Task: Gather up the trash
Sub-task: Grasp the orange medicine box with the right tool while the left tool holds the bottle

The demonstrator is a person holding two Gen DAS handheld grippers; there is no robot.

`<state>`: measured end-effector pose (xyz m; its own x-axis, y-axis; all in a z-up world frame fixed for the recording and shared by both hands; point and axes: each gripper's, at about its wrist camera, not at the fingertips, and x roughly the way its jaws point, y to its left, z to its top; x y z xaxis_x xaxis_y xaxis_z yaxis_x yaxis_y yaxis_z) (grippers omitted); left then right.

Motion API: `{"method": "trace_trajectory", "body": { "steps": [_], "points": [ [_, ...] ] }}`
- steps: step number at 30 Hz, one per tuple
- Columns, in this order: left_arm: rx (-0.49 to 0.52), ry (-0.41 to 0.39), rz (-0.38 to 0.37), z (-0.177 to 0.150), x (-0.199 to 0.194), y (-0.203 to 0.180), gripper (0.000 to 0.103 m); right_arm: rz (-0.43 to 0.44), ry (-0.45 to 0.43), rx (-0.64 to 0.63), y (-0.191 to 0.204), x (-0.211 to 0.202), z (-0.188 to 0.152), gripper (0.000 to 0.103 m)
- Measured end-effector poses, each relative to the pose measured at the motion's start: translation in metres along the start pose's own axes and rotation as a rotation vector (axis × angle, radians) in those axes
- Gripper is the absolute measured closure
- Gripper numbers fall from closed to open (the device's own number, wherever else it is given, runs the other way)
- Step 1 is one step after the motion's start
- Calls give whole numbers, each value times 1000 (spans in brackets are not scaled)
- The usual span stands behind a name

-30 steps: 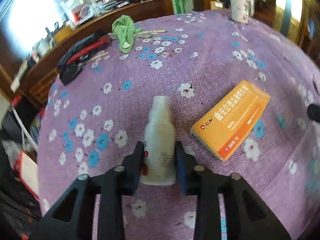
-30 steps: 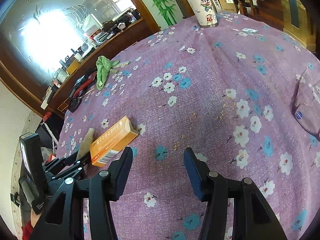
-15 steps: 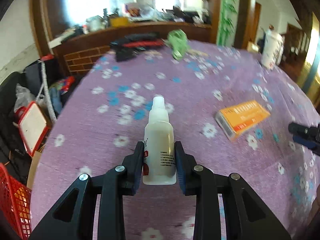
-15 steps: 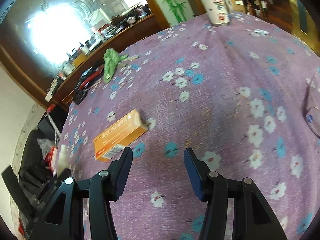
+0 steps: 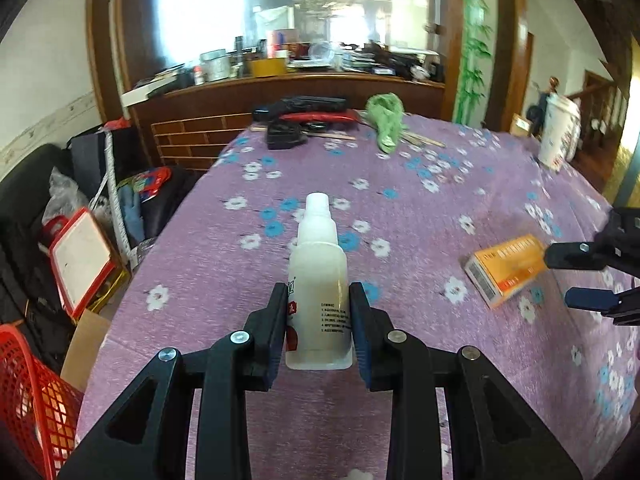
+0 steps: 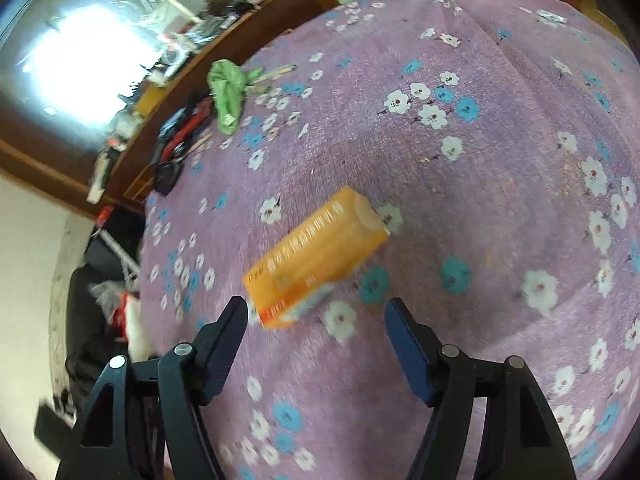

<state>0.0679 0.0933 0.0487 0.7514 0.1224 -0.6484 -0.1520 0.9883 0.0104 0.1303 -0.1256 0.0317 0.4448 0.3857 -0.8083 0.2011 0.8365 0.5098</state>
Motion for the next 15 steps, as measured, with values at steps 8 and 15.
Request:
{"method": "trace_trajectory", "body": {
  "steps": [8, 15],
  "points": [
    [-51, 12, -14, 3, 2, 13, 74, -219, 34, -48, 45, 41, 28, 28],
    [-63, 23, -25, 4, 3, 14, 74, -369, 46, -321, 61, 54, 14, 26]
  ]
}}
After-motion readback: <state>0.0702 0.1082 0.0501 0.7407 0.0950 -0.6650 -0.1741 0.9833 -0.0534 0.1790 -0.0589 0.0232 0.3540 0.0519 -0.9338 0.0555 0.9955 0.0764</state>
